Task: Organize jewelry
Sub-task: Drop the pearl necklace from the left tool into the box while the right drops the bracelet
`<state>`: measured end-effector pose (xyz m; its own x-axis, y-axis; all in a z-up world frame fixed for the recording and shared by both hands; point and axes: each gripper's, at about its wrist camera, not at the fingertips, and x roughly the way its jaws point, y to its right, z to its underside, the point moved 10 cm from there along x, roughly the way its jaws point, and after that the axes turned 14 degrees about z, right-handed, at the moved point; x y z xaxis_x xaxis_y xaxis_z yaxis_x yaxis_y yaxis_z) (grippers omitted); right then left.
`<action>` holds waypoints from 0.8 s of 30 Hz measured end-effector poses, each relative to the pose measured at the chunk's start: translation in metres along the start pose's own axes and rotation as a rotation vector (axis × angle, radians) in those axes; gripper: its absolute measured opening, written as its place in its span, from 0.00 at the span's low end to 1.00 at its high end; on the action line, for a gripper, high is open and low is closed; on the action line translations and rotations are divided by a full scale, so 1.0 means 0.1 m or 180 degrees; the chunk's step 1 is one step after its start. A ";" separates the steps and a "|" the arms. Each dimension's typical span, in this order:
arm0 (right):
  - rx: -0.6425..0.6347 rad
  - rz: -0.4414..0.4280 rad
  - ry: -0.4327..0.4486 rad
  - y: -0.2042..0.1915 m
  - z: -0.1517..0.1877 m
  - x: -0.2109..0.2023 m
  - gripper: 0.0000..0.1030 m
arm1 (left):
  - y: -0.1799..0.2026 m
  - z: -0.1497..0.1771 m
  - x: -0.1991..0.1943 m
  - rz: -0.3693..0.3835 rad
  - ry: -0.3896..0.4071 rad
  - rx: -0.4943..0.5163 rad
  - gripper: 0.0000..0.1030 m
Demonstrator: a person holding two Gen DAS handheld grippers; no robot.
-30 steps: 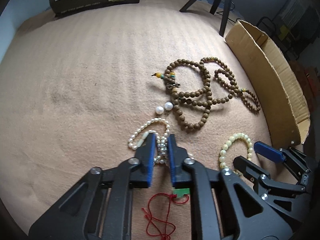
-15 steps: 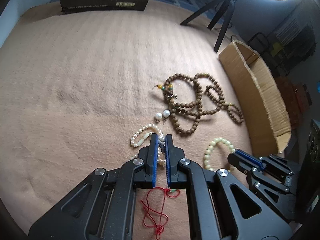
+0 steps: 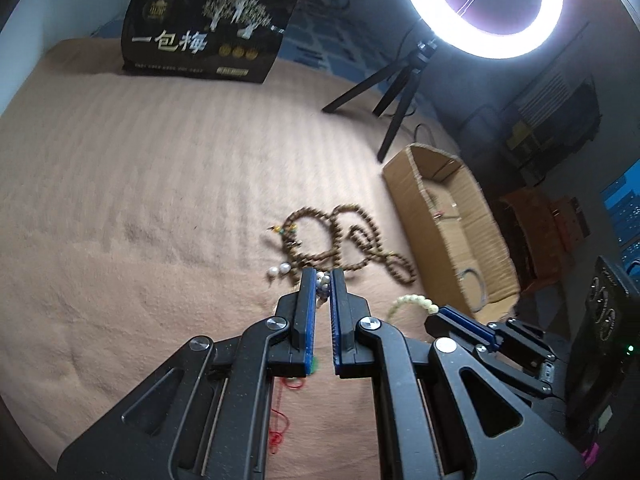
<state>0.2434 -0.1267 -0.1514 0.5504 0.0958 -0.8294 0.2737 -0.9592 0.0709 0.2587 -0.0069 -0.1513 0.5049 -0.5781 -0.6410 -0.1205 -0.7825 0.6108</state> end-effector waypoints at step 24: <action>0.0616 0.0307 0.0455 1.17 -0.37 -0.47 0.06 | 1.14 -0.20 0.15 0.0477 0.0132 0.0326 0.04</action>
<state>0.2786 -0.2334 -0.0838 0.6764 0.0249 -0.7361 0.0662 -0.9974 0.0271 0.2698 -0.1006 -0.0822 0.5093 -0.6817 -0.5253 -0.2825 -0.7090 0.6462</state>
